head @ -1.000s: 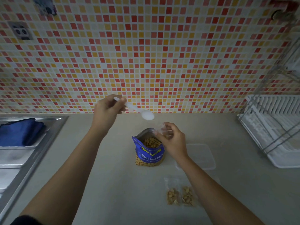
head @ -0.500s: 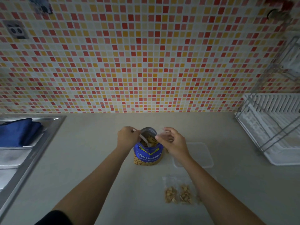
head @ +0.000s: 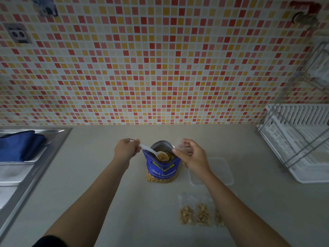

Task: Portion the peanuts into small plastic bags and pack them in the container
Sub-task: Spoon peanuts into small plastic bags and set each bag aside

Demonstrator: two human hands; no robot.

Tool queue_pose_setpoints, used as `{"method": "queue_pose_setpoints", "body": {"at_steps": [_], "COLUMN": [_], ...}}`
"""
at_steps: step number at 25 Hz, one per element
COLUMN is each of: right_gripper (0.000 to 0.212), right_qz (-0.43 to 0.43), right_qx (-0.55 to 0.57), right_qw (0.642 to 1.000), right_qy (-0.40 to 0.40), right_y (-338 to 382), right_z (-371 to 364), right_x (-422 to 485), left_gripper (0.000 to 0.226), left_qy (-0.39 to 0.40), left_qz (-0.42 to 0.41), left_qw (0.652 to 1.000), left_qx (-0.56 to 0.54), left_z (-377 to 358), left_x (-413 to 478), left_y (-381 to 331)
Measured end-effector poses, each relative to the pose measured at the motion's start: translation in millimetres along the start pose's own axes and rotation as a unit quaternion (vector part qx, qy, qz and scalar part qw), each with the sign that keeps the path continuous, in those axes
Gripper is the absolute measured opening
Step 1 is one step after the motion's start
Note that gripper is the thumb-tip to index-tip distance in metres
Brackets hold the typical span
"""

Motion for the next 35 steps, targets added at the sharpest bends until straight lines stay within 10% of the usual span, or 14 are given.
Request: {"method": "queue_pose_setpoints", "body": {"at_steps": [17, 22, 24, 29, 33, 35], "right_gripper": [0.059, 0.055, 0.054, 0.052, 0.048, 0.046], "right_qz": [0.060, 0.085, 0.086, 0.064, 0.049, 0.047], "right_qx": [-0.269, -0.246, -0.195, -0.088, -0.051, -0.043], "right_qw": [0.961, 0.965, 0.977, 0.993, 0.995, 0.995], "right_qy": [0.028, 0.014, -0.011, -0.044, -0.065, -0.072], "right_y": [17, 28, 32, 38, 33, 30], "right_z": [-5, -17, -20, -17, -5, -1], "right_x": [-1, 0, 0, -2, -12, -19], "left_gripper": [0.019, 0.026, 0.021, 0.017, 0.018, 0.019], "left_qy": [-0.039, -0.032, -0.009, -0.050, -0.088, -0.022], "left_qz": [0.006, -0.117, -0.255, -0.603, -0.354, -0.245], "left_qw": [0.996, 0.993, 0.962, 0.754, 0.924, 0.953], "left_qx": [-0.081, -0.014, 0.102, 0.255, 0.118, 0.177], "left_z": [21, 12, -3, -12, 13, -2], "left_x": [8, -26, -61, -150, -98, -69], "left_y": [-5, -63, -95, -139, -107, -66]}}
Point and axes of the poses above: each hand's wrist, its own x-axis towards the middle knuckle, its own z-axis out of the back of the hand, y = z × x, the point moved 7 cm from there along x, towards the middle knuckle, and after that the axes turned 7 degrees about y, right-handed, at the moved point
